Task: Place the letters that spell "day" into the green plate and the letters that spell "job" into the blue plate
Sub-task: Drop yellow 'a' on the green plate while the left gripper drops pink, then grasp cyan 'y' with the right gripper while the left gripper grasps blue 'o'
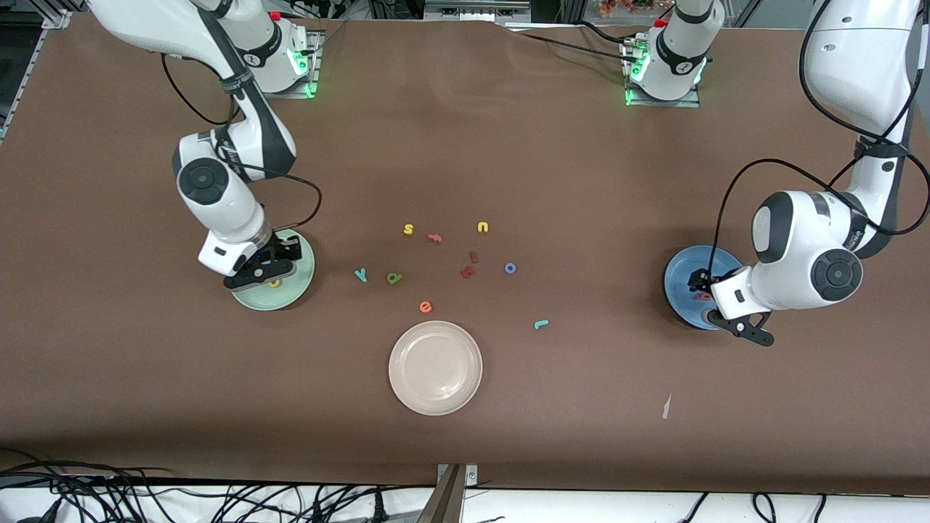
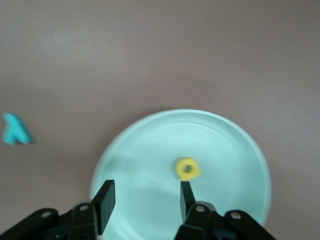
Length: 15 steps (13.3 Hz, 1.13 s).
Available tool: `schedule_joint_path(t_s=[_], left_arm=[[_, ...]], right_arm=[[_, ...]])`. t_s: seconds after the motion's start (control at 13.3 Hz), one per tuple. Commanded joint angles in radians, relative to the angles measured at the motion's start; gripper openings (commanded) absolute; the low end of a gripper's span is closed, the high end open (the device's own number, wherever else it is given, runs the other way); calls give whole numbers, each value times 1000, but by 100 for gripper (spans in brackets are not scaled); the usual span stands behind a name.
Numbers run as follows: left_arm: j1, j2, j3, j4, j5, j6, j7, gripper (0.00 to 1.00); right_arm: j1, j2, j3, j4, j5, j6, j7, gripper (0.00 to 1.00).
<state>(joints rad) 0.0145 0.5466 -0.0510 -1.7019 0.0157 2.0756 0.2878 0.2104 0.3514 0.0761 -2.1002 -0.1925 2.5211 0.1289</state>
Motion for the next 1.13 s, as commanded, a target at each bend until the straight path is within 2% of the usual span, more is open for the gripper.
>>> schedule_joint_path(t_s=[0.0, 0.15, 0.3, 0.38, 0.53, 0.9, 1.06], left_arm=[[-114, 2, -3, 21, 13, -23, -283, 100], [-184, 21, -10, 28, -40, -9, -463, 100], [-246, 21, -13, 22, -138, 61, -524, 100], [-283, 21, -13, 21, -146, 67, -560, 100], [-361, 26, -13, 7, -137, 133, -686, 100], [-533, 119, -7, 5, -122, 311, -942, 100], [-557, 137, -7, 13, -54, 320, -1036, 98]], right_arm=[[13, 56, 66, 89, 13, -12, 138, 62], [41, 107, 93, 135, 13, -10, 223, 62], [53, 145, 94, 141, 4, 25, 250, 62], [58, 164, 94, 140, 4, 63, 251, 62], [60, 195, 113, 138, -2, 106, 252, 62], [64, 235, 114, 128, -8, 186, 253, 62], [64, 245, 114, 108, -25, 228, 253, 61]])
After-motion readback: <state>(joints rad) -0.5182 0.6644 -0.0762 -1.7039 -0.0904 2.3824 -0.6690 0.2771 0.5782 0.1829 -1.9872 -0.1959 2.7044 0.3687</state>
